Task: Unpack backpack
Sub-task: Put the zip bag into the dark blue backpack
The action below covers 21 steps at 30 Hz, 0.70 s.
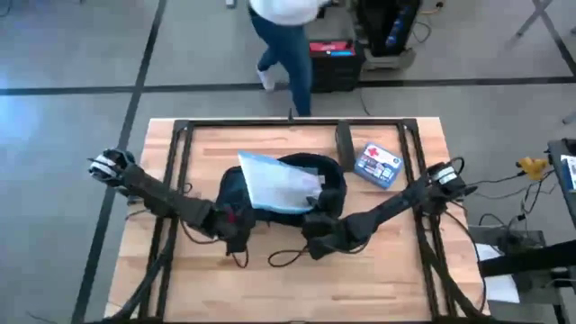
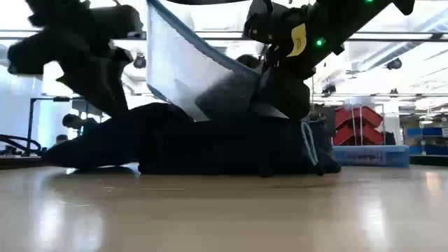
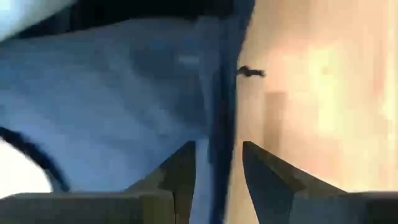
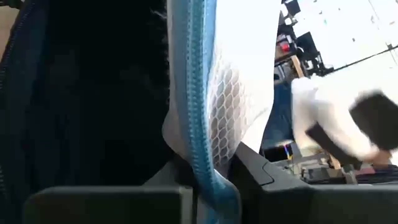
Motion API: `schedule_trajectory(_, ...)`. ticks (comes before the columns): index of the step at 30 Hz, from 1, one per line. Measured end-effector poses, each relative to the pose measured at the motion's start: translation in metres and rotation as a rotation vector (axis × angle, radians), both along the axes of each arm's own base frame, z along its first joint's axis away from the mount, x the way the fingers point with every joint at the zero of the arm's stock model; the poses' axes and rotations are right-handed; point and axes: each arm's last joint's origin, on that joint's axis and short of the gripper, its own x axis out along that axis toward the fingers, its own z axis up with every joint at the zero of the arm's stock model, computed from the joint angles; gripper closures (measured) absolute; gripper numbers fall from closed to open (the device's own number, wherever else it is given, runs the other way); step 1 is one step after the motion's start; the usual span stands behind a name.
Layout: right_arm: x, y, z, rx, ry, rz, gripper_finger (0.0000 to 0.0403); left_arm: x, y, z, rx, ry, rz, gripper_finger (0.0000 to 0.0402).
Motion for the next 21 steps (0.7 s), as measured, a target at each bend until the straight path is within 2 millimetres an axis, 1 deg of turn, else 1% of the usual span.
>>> schedule_trajectory(5,0.000,0.000,0.001,-0.018,-0.015,-0.016,0.0368,-0.007,0.004,-0.025,0.024,-0.007,0.042,0.0285)
schedule_trajectory(9,0.001,0.000,0.005,-0.063,-0.021,-0.032,0.0368,-0.010,0.006,-0.038,0.013,-0.023,0.051,0.0285)
schedule_trajectory(12,0.003,-0.002,0.008,-0.073,-0.026,-0.039,0.0368,-0.012,0.007,-0.042,0.021,-0.025,0.068,0.0285)
schedule_trajectory(17,0.002,-0.009,0.008,-0.164,-0.002,-0.087,0.0368,-0.015,0.011,-0.045,0.067,-0.074,0.140,0.0287)
schedule_trajectory(19,0.001,-0.013,0.006,-0.187,0.013,-0.108,0.0368,-0.015,0.011,-0.045,0.057,-0.088,0.162,0.0302)
schedule_trajectory(21,0.000,-0.018,0.002,-0.195,0.041,-0.121,0.0368,-0.015,0.010,-0.044,0.051,-0.097,0.168,0.0333)
